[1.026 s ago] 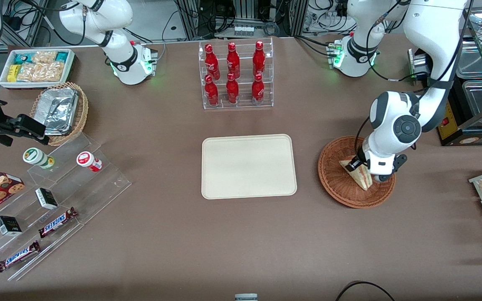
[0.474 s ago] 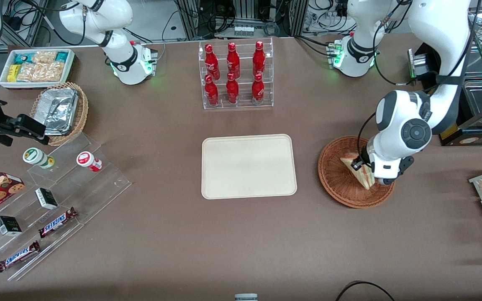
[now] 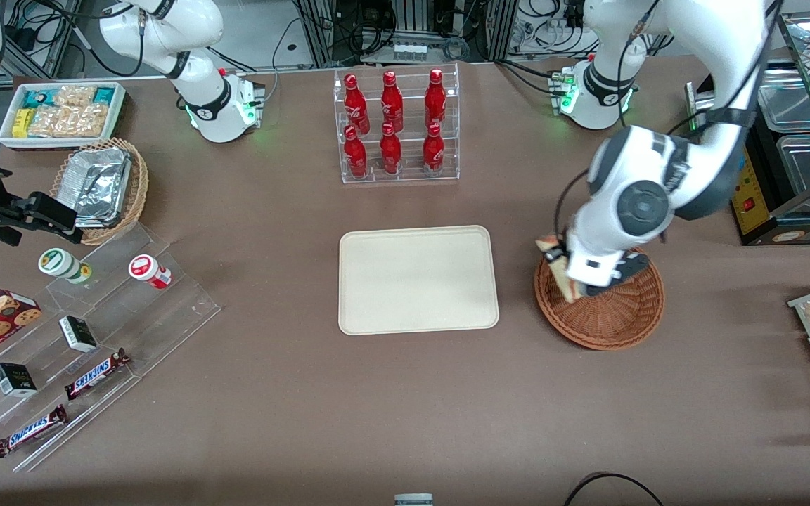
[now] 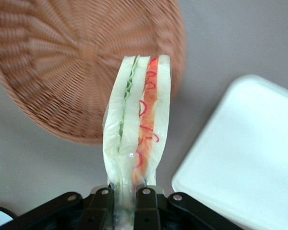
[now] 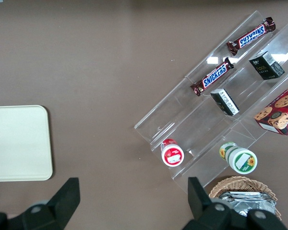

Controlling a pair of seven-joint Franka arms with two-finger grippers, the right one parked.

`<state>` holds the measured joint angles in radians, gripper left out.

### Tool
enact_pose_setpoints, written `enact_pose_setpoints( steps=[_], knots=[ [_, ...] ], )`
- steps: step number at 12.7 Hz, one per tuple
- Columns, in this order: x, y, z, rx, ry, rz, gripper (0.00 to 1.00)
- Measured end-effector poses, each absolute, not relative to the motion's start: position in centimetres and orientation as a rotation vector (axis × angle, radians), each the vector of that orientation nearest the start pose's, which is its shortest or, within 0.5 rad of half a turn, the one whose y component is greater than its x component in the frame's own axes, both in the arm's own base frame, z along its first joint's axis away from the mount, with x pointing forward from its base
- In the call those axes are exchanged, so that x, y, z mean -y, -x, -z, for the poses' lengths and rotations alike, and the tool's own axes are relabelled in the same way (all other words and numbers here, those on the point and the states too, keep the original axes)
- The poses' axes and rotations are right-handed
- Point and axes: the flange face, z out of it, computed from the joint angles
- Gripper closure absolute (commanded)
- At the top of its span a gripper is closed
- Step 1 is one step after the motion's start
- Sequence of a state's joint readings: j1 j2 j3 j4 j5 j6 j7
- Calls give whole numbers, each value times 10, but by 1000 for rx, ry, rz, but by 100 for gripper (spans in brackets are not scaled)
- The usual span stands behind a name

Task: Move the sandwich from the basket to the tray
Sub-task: 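Carry the sandwich over the cream tray and lower it onto it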

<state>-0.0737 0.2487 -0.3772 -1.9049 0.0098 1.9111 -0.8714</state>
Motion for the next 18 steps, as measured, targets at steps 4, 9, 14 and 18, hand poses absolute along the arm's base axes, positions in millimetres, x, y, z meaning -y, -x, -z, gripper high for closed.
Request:
enact_pose_setpoints(
  steps=[4,9,14,18],
  knots=[
    [328,-516,-356,397,3029,-310,94],
    [437,-505,-314,366,2992,-175,95],
    [492,-512,-290,382,3047,-201,95],
    [514,-513,-262,383,3111,-217,95]
  ],
)
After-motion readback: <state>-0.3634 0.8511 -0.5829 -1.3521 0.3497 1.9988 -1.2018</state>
